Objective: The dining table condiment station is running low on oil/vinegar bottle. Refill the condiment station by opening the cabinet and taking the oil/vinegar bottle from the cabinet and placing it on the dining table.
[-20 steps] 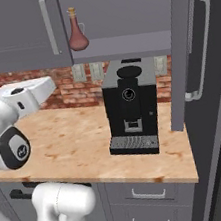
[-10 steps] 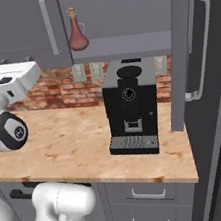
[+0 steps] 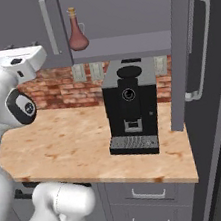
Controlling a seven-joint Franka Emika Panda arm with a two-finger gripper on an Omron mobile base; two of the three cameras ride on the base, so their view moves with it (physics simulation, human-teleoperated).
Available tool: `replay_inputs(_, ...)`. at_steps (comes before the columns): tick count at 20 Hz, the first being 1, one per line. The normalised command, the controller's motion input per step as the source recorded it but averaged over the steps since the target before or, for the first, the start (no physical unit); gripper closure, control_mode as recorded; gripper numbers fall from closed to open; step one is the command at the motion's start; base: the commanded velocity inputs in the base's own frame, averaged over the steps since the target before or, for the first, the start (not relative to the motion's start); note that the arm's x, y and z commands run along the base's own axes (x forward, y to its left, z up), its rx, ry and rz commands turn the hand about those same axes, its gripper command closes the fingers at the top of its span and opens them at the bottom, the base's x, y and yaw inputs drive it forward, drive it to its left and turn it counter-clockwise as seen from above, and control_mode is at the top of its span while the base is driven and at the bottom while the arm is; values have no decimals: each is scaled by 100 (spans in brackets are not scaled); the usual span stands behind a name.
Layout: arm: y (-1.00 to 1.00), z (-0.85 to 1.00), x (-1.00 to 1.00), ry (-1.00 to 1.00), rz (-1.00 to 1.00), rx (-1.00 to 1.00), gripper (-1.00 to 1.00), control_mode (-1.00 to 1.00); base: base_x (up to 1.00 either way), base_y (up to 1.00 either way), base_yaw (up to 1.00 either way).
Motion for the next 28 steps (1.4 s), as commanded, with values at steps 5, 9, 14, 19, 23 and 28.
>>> replay_inputs(5, 0, 0, 70, 8, 7, 0, -100, -100, 0, 0, 0)
replay_inputs(9, 0, 0, 53, 10, 1, 0, -100, -100, 0, 0, 0)
replay_inputs(14, 0, 0, 49, 10, 0, 0, -100, -100, 0, 0, 0)
replay_inputs(19, 1, 0, 50, 12, 0, 0, -100, -100, 0, 0, 0)
replay_inputs(23, 0, -3, 59, 13, 2, 0, -100, -100, 0, 0, 0)
replay_inputs(28, 4, -10, 66, 11, 3, 0, -100, -100, 0, 0, 0)
